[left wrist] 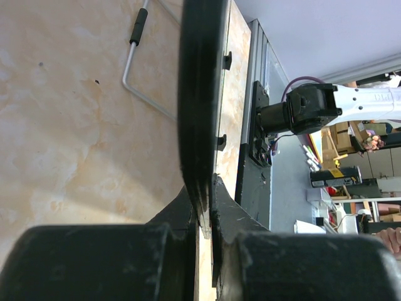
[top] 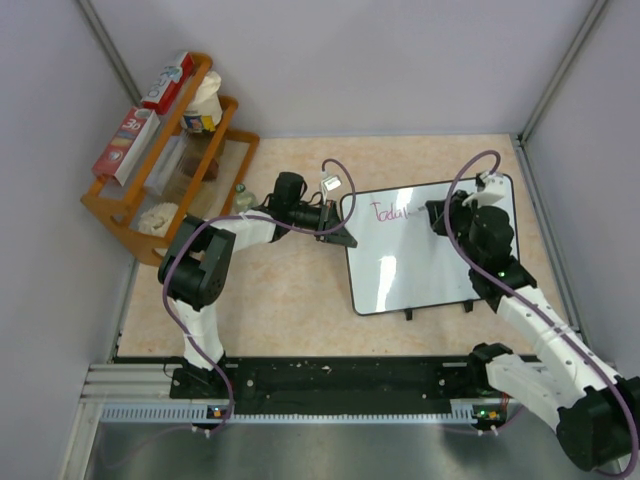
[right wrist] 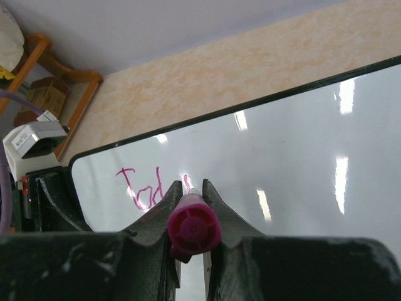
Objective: Write a sentence on the whiteboard
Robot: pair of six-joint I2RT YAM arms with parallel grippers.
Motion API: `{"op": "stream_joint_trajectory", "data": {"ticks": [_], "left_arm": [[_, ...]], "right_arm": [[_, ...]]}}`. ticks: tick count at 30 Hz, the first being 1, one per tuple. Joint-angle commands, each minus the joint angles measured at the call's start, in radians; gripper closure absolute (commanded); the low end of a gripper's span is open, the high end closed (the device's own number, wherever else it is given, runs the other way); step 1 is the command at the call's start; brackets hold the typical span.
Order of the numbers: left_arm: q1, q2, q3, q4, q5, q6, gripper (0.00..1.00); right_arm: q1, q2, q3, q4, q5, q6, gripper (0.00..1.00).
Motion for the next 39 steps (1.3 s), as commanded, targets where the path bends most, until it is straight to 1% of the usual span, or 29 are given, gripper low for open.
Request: {"op": "stream_joint_trajectory", "data": {"ticks": [1, 9, 17, 39], "left_arm": [[-0.026, 0.013, -0.028, -0.027, -0.001, 0.068, 1.00], [-0.026, 0.012, -0.031, -0.027, 0.000, 0.071, 1.00], [-0.026, 0.012, -0.031, -0.027, 0.002, 0.070, 1.00], [-0.024, 0.009, -0.032, -0.027, 0.000, 0.070, 1.00]], "right_arm": [[-0.008, 0.012, 0.094, 0.041, 0.030, -0.013, 1.00], [-0.008, 0.059, 0.106, 0.052, 0.045, -0.017, 1.00], [-0.008, 0.073, 0.072, 0.049, 0.046, -0.015, 1.00], [-0.010, 0.015, -0.020, -0.020, -0.012, -0.029, 1.00]]}}
